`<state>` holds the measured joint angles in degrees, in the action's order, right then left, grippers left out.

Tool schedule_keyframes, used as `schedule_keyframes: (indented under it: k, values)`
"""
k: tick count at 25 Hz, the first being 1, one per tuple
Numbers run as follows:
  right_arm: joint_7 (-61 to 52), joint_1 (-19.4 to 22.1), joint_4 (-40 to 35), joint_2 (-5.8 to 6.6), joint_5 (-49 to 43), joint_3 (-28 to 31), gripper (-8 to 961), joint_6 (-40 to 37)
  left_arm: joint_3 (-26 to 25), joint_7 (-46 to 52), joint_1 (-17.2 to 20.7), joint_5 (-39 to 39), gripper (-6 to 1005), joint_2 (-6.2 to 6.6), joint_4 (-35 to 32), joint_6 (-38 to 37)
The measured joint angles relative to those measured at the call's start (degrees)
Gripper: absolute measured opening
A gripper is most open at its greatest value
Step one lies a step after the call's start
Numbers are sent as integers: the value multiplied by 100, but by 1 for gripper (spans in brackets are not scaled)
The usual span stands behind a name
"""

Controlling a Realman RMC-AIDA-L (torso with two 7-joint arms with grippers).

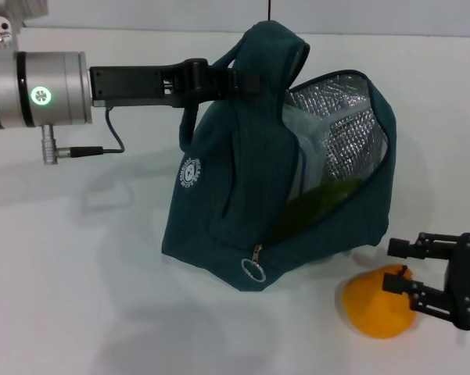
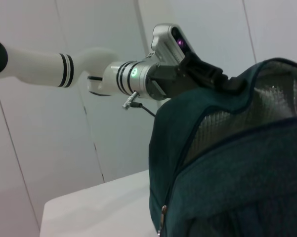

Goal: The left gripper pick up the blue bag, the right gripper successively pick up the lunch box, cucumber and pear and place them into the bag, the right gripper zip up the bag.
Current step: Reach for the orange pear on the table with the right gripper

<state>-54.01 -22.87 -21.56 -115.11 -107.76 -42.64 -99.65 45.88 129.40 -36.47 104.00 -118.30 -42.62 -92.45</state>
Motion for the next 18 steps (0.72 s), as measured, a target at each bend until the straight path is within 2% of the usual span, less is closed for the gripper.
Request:
schedule_keyframes:
  k: [5,18]
  values:
    - [-16,-60,25,-8,0,-111,449,84,0,-9,0,0,52,0,0,0]
    - [-39,-140,56,-19,4,-149,281,183,0,-52,8,-15,52,6,0,-1]
